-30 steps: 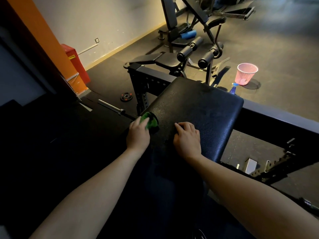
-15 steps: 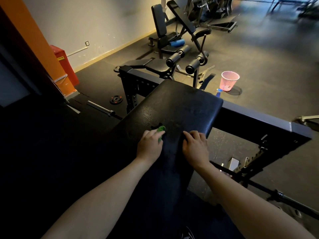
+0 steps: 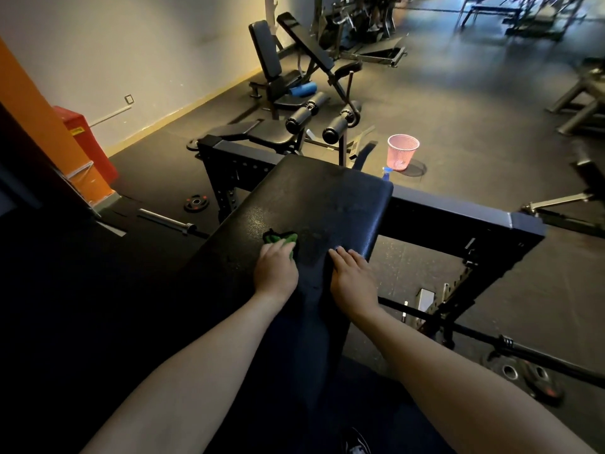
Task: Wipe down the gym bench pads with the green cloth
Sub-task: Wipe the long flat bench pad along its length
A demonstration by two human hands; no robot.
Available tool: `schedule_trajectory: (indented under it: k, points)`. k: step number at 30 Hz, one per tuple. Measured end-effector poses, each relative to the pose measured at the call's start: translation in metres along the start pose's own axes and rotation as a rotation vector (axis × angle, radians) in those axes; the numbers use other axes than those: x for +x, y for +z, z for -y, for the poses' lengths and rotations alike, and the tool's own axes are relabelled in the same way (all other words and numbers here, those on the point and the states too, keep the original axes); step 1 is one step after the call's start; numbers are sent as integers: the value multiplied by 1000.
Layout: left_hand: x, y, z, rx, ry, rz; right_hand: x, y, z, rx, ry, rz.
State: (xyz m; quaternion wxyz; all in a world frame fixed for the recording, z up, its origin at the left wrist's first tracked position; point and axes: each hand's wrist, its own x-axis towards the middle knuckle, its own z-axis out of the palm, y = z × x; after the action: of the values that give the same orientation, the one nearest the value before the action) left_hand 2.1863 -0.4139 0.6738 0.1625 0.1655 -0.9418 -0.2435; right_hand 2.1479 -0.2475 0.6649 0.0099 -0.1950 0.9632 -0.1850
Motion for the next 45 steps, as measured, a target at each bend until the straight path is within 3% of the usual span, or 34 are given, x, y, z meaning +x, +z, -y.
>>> schedule_trajectory:
  k: [5, 10, 14, 18, 20, 26, 30, 35, 39, 45]
  points:
    - [-33, 10, -32, -23, 181, 17, -3, -2, -6, 40, -16, 16]
    - [-33, 9, -20, -73, 300, 61, -4, -3, -7, 24, -45, 22]
    - [-10, -6, 23, -68, 77, -140, 3, -11, -7, 52, -29, 34]
    - [7, -9, 33, -79, -216, -104, 13, -23, -7, 43, -39, 58]
    - [9, 3, 12, -86, -209, -58, 14, -26, -8, 30, -33, 57]
    - [-13, 30, -63, -219, 34, 60, 29, -29, -10, 38, -50, 9]
    - [-11, 33, -61, -205, 113, 99, 32, -23, -38, 147, -25, -93]
    - [37, 9, -22, -162, -124, -108, 32, -19, -50, 193, -33, -78]
    - [54, 20, -19, -64, -271, -4, 34, -20, -52, 146, -90, -126]
    - [27, 58, -77, -40, 31, 93, 41, -18, -56, 180, -88, -145]
